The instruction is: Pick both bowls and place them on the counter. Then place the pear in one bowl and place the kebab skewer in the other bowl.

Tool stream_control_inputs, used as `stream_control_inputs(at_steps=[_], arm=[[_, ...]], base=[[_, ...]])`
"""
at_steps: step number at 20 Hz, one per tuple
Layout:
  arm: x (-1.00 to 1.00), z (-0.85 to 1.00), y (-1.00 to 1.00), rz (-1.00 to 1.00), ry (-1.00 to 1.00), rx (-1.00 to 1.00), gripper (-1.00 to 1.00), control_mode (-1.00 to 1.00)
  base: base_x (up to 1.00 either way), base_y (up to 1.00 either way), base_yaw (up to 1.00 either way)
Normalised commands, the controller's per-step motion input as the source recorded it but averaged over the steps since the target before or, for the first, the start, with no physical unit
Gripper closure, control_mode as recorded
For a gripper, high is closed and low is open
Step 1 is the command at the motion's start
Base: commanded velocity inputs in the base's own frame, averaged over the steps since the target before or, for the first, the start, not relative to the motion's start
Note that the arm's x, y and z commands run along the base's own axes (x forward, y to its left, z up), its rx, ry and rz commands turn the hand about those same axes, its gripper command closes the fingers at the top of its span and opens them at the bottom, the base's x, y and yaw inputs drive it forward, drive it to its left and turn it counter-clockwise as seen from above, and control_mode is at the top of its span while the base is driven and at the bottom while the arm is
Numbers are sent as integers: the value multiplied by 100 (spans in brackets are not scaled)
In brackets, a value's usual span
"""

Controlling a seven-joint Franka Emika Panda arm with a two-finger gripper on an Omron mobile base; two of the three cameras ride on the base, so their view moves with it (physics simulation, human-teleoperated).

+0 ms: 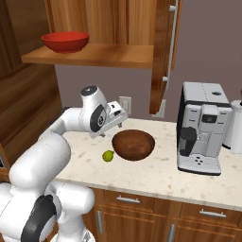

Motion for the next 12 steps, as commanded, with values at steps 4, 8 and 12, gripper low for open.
stream_control_inputs(at_steps=[4, 8, 12], arm=[[-71, 35, 29, -20, -5, 28, -100, -100], [-76, 33, 35, -21, -7, 31, -100, -100], [-68, 42, 59, -24, -12, 28, -100, -100]], base=[[0, 0, 0], [0, 0, 0], [0, 0, 0]])
